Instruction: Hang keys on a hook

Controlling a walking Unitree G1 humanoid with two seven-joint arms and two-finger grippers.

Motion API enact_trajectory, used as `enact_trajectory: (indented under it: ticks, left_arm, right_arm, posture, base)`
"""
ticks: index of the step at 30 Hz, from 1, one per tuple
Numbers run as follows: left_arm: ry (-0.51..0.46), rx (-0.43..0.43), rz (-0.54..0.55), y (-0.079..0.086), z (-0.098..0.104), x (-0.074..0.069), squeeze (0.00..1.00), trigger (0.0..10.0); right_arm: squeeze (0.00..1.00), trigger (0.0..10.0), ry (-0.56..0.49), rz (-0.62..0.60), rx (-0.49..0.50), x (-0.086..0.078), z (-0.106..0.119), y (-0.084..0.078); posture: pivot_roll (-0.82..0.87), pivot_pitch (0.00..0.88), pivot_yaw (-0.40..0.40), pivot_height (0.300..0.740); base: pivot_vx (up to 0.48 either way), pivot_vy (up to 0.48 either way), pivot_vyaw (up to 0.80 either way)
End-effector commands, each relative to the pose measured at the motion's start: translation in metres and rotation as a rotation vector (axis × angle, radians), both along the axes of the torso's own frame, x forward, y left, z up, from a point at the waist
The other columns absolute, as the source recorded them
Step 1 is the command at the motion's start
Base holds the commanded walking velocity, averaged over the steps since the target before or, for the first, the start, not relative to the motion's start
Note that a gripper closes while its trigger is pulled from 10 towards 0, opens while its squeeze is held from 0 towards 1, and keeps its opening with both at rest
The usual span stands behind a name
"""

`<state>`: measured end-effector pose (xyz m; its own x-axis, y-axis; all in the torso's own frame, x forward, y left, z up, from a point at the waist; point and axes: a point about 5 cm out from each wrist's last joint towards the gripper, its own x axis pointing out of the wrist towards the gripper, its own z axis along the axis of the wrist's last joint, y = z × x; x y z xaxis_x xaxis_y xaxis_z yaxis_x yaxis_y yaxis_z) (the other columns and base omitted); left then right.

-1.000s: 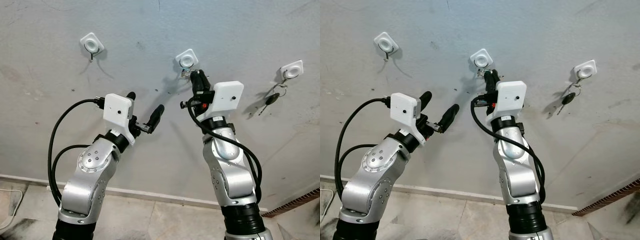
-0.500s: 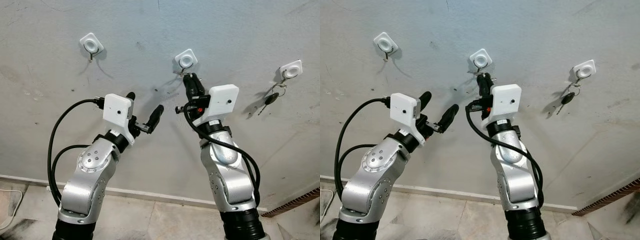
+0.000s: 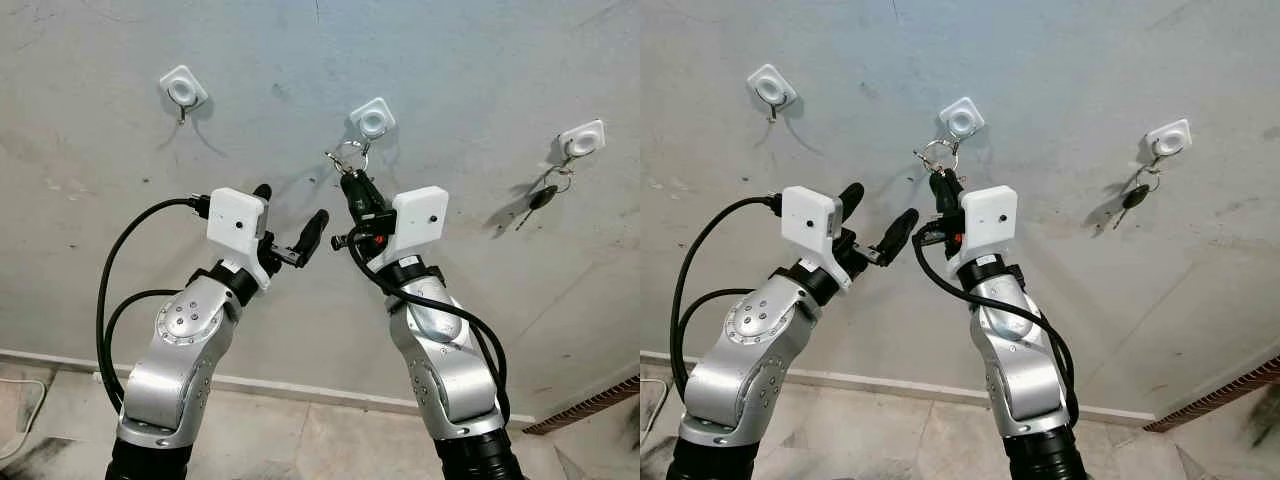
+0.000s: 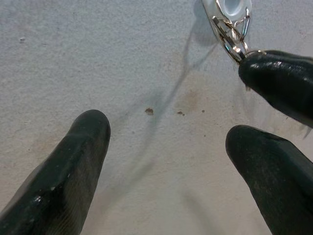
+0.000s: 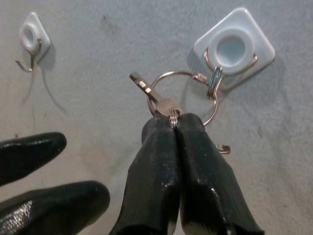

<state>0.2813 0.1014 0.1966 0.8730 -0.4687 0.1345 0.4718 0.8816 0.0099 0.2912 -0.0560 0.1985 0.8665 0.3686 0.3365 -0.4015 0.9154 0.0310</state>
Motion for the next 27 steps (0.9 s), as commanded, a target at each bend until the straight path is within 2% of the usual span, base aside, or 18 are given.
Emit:
enact_trajectory:
  ticks: [1, 11, 24, 25, 26, 27]
  left_arm:
    - [-0.001, 0.002, -0.003, -0.002, 0.001, 0.002, 0.00, 10.0]
    - [-0.014, -0.016, -0.019, -0.006, 0.010, 0.003, 0.00, 10.0]
    - [-0.026, -0.028, -0.027, -0.008, 0.016, 0.004, 0.00, 10.0]
    - [-0.025, -0.028, -0.027, -0.008, 0.016, 0.004, 0.00, 10.0]
    - [-0.025, -0.028, -0.027, -0.008, 0.016, 0.004, 0.00, 10.0]
    - [-0.024, -0.027, -0.027, -0.008, 0.016, 0.004, 0.00, 10.0]
  right_arm:
    - [0.00, 10.0, 0.011, 0.013, -0.025, -0.001, -0.006, 0.003]
    - [0.00, 10.0, 0.055, -0.015, -0.088, 0.003, -0.027, 0.004]
    - [0.00, 10.0, 0.047, -0.034, -0.111, 0.011, -0.029, 0.010]
    - [0.16, 10.0, 0.046, -0.034, -0.110, 0.011, -0.029, 0.010]
    - [0.73, 10.0, 0.047, -0.033, -0.109, 0.010, -0.030, 0.010]
    - [1.00, 10.0, 0.048, -0.030, -0.106, 0.010, -0.031, 0.010]
  posture:
    - [0.22, 0.049, -0.067, 0.740]
    - [0.22, 0.057, -0.065, 0.740]
    - [0.23, 0.058, -0.064, 0.740]
    - [0.23, 0.058, -0.064, 0.740]
    - [0.23, 0.058, -0.064, 0.740]
    - [0.23, 0.058, -0.064, 0.740]
  base:
    - [0.000, 0.000, 0.00]
    - [0.000, 0.000, 0.00]
    - [0.000, 0.000, 0.00]
    - [0.000, 0.000, 0.00]
    - [0.000, 0.000, 0.00]
    - [0.000, 0.000, 0.00]
